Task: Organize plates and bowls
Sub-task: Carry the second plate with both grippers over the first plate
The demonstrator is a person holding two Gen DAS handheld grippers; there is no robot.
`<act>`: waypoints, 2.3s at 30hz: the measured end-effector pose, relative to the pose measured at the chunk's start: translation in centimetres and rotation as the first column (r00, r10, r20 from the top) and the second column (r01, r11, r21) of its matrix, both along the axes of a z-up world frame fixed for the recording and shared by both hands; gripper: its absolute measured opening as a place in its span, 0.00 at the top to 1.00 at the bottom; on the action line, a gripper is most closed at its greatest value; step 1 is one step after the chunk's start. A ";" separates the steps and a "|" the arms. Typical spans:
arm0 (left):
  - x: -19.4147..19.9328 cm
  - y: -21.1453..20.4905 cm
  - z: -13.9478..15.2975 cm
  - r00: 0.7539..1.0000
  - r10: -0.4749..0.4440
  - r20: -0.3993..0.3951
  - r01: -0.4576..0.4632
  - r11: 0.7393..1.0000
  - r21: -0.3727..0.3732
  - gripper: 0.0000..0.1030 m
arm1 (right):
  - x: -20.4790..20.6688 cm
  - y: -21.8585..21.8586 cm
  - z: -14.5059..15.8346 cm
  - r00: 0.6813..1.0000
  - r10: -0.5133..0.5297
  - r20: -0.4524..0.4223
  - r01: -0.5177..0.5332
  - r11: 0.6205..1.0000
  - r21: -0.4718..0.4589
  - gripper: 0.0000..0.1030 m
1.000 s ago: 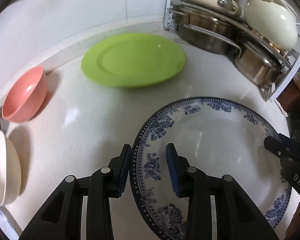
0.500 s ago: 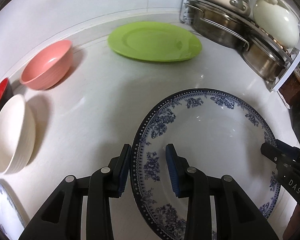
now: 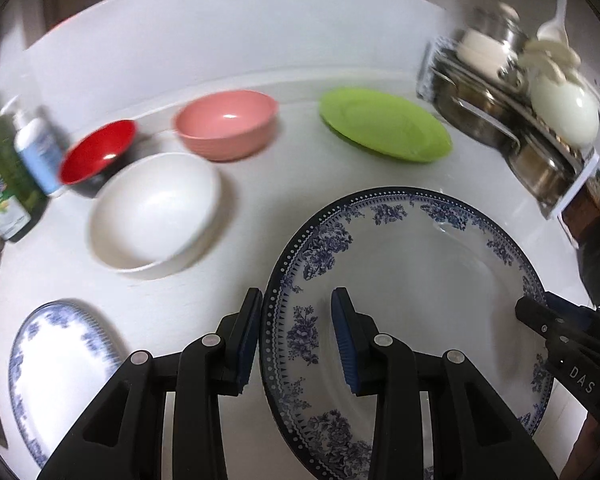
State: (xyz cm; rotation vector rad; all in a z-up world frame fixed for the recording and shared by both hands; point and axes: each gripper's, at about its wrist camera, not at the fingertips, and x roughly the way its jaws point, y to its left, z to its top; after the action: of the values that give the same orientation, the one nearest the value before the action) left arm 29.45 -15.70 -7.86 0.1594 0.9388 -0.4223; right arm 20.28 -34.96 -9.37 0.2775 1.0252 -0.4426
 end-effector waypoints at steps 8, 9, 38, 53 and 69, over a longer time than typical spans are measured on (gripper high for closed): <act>-0.7 7.2 2.0 0.990 0.129 0.053 -0.128 0.991 -0.029 0.66 | 1.4 5.4 2.3 0.992 0.111 0.054 -0.111 0.994 -0.014 0.65; -0.8 8.3 2.2 0.988 0.146 0.057 -0.145 0.989 -0.032 0.66 | 1.8 6.3 2.6 0.989 0.132 0.061 -0.131 0.991 -0.014 0.65; -2.8 29.6 0.7 0.836 0.547 0.048 -0.547 0.837 -0.006 0.66 | 8.6 26.9 2.9 0.805 0.588 0.084 -0.587 0.809 -0.038 0.65; -1.9 32.2 -4.7 0.812 0.579 -0.071 -0.576 0.815 0.063 0.66 | 11.0 31.7 -2.4 0.763 0.645 -0.038 -0.645 0.764 0.020 0.65; -1.4 32.2 -6.3 0.814 0.565 -0.139 -0.559 0.825 0.080 0.66 | 11.7 32.0 -4.1 0.762 0.639 -0.104 -0.640 0.768 0.032 0.64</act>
State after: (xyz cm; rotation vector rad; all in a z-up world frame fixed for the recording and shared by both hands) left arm 28.07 16.53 -14.13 -0.1271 1.0977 0.1389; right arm 31.98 -2.91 -13.52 -0.1183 1.1548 0.1717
